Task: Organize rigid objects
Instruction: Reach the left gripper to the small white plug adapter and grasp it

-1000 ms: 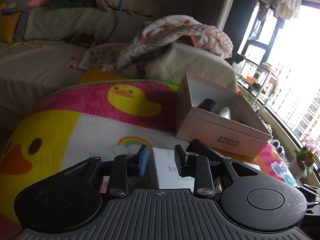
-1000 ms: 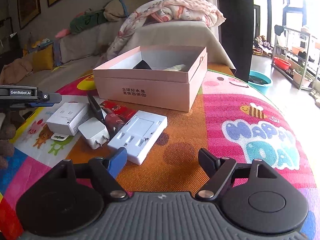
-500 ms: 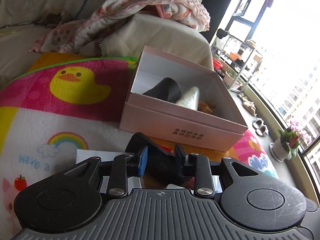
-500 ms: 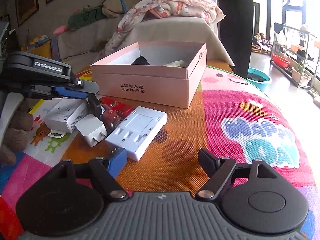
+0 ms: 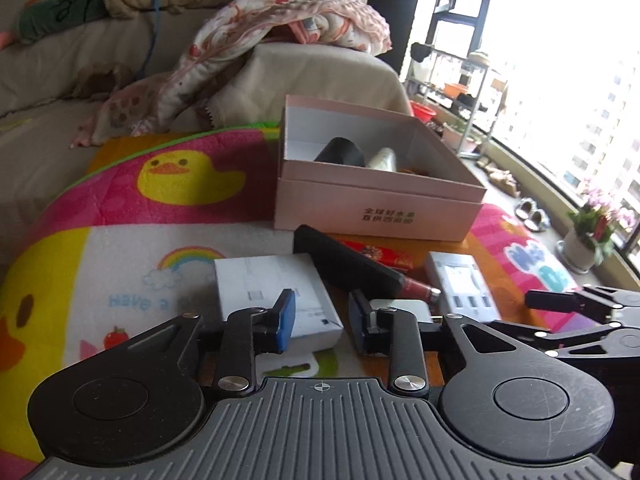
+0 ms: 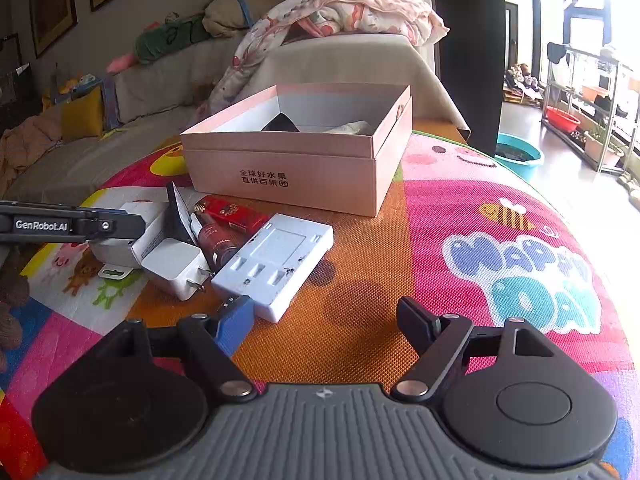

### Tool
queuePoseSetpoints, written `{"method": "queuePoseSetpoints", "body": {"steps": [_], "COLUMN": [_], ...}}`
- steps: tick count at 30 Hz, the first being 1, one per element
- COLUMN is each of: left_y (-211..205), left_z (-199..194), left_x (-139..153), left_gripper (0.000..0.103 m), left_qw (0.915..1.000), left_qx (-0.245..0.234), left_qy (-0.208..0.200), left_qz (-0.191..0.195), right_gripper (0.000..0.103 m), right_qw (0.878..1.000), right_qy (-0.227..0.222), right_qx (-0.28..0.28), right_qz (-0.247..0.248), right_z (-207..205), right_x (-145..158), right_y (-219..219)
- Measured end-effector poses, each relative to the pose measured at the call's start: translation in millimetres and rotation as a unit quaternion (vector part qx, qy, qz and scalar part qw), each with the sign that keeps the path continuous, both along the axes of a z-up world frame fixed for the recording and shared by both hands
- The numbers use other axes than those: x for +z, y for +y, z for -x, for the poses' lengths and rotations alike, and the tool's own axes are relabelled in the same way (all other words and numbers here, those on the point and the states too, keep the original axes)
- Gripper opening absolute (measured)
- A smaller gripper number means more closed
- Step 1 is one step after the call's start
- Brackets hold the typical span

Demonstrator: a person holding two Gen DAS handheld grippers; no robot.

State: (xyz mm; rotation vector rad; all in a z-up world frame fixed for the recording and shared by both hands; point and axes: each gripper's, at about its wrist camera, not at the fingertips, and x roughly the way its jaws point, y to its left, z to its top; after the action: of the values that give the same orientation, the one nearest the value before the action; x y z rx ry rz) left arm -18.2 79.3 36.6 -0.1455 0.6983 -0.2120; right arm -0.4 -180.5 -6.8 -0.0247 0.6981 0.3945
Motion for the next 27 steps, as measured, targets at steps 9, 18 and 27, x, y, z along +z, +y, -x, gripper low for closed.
{"method": "queuePoseSetpoints", "body": {"steps": [9,18,27], "left_y": [-7,-10,12], "left_z": [-38,-48,-15], "left_x": [2,-16,-9], "left_gripper": [0.033,0.044,0.037], "left_qw": [0.9942,0.9977,0.9967], "left_qx": [0.038,0.009,-0.063], "left_qy": [0.037,0.051,0.020], "left_qz": [0.093,0.043,0.046], "right_gripper": [0.079,0.079,0.079], "right_qw": [1.000,1.000,1.000], "right_qy": [0.000,0.002,0.002], "right_qx": [0.000,-0.001,-0.001], "right_qz": [0.000,-0.005,-0.005], "right_z": [0,-1,-1], "right_x": [-1,-2,-2], "right_y": [0,0,0]}}
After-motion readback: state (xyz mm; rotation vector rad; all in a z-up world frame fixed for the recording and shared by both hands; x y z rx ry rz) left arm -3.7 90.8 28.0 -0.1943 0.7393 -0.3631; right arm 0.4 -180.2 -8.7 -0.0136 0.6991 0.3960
